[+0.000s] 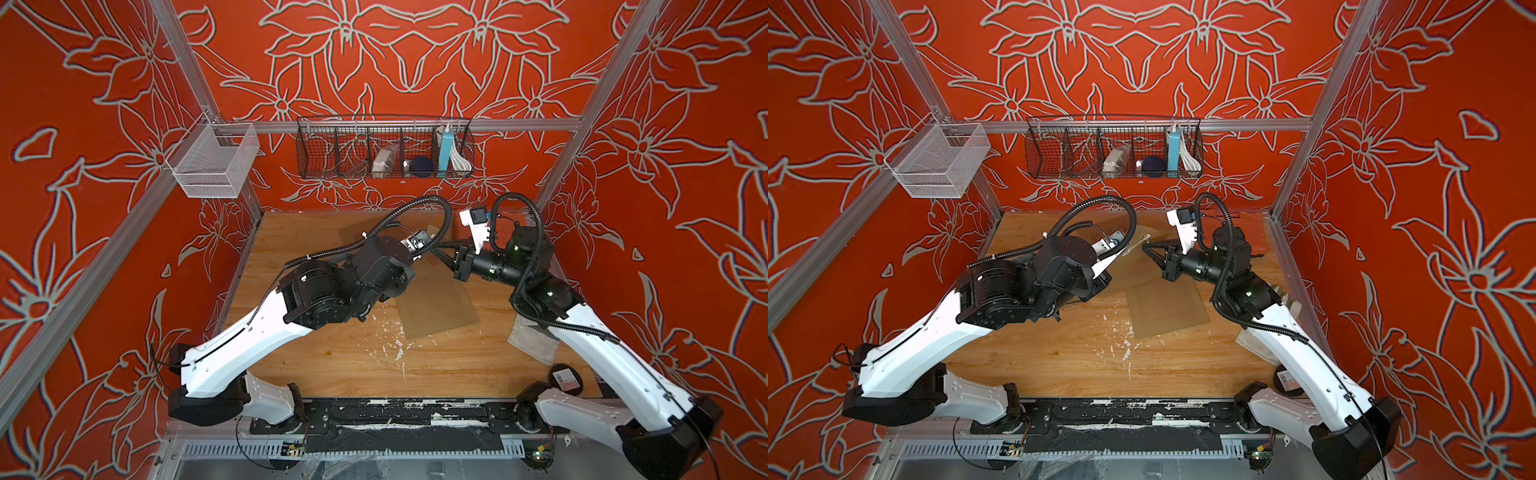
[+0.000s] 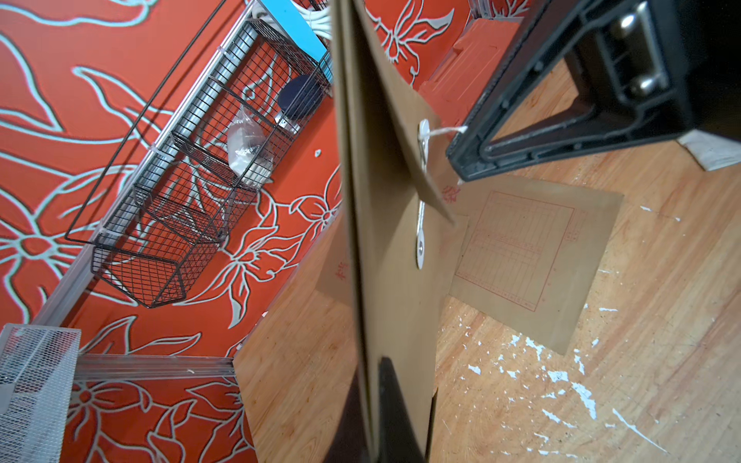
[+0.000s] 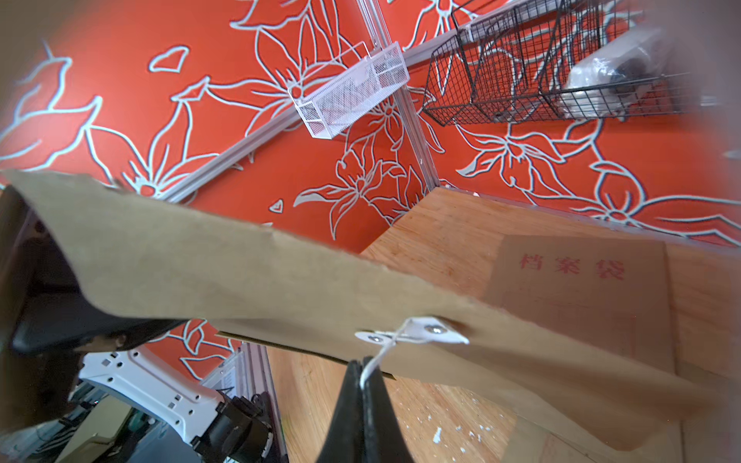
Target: Open the file bag
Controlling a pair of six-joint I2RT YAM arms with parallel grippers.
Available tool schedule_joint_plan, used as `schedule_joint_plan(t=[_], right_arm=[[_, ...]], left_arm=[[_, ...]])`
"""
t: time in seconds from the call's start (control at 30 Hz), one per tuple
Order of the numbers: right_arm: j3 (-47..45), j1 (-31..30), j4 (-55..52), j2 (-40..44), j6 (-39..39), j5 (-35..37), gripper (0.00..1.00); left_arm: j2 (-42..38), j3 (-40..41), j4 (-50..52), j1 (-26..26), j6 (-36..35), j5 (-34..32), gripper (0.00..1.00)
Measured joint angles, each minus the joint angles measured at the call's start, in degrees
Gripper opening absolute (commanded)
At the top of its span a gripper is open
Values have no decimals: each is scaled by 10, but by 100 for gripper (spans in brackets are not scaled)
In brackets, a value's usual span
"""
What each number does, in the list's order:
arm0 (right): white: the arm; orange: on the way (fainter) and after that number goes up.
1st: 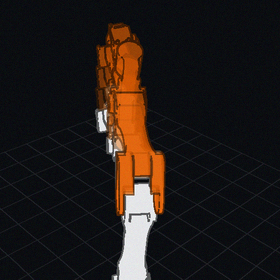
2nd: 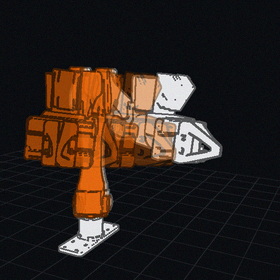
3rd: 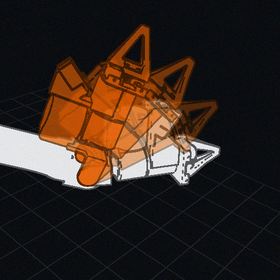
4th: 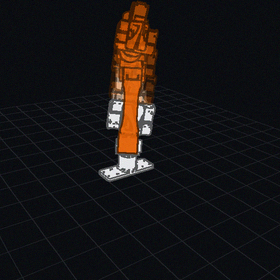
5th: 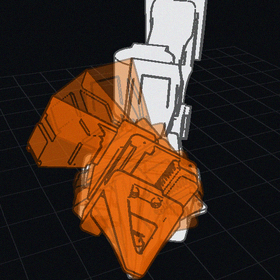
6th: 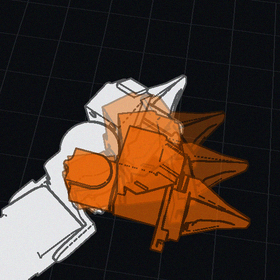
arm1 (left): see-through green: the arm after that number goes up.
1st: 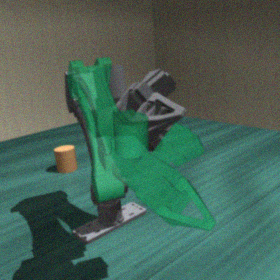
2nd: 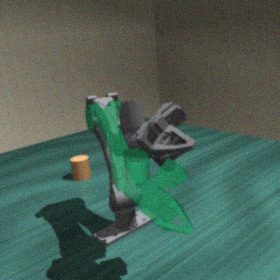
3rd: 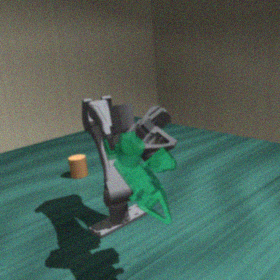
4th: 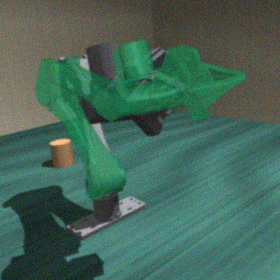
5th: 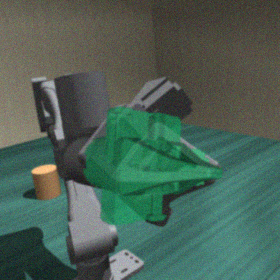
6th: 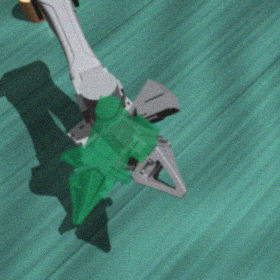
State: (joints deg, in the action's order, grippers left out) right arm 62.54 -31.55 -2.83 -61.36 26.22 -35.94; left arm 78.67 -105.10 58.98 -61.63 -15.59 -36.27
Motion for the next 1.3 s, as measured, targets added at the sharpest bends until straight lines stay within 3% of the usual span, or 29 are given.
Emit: schedule_joint_plan(t=[0.7, 1.3], right_arm=[[114, 0, -299, 45, -144, 65, 0], [110, 0, -319, 91, -152, 137, 0]], left_arm=[[-119, 196, -156, -3, 153, 150, 0], [-139, 265, -237, -3, 221, 212, 0]])
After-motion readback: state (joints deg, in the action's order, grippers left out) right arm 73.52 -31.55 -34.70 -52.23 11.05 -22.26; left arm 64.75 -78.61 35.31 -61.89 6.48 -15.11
